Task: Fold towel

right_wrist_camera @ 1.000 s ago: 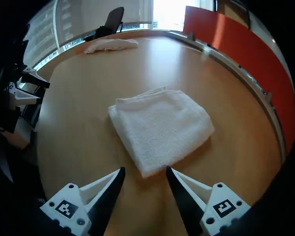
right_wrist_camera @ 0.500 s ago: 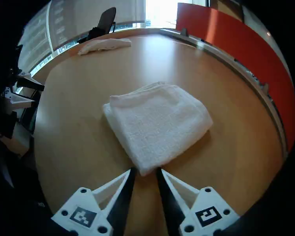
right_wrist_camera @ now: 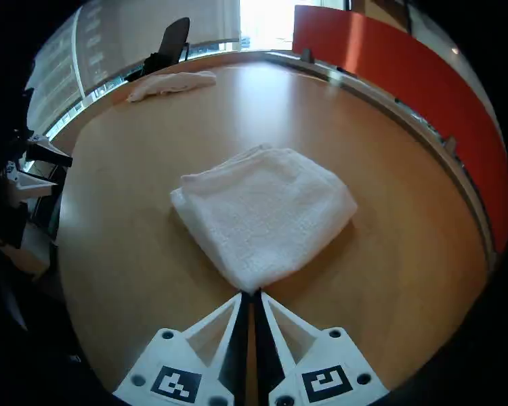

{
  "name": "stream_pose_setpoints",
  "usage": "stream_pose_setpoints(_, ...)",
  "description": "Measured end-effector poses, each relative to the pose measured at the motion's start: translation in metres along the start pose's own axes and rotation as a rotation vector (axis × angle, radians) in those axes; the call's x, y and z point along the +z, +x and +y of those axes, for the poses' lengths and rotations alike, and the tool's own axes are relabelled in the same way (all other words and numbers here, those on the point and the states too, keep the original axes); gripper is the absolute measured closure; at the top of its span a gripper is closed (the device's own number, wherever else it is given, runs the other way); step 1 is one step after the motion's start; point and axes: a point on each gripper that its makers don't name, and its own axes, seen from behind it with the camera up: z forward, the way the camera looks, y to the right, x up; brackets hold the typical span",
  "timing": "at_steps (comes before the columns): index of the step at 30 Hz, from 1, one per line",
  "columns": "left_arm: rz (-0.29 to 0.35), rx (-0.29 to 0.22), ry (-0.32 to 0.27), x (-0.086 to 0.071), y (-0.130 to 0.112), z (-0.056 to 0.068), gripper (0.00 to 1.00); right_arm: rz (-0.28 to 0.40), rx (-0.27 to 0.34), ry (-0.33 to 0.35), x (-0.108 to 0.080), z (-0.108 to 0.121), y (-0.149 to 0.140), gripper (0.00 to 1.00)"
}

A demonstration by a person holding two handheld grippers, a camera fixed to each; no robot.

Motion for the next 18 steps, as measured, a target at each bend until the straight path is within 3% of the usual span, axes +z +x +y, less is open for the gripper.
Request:
stream_pose_setpoints(8, 0.008, 0.009, -0.01, 0.0, 0.006, 0.0, 0.02, 0.077, -0.019, -0.016, -0.021, 0.013, 0.044, 0.95)
stream_pose_setpoints(18, 0.038, 0.033, -0.039, 0.001, 0.027, 0.008, 0.02, 0.195, -0.086, -0.055, -0.066, 0.038, 0.126, 0.96)
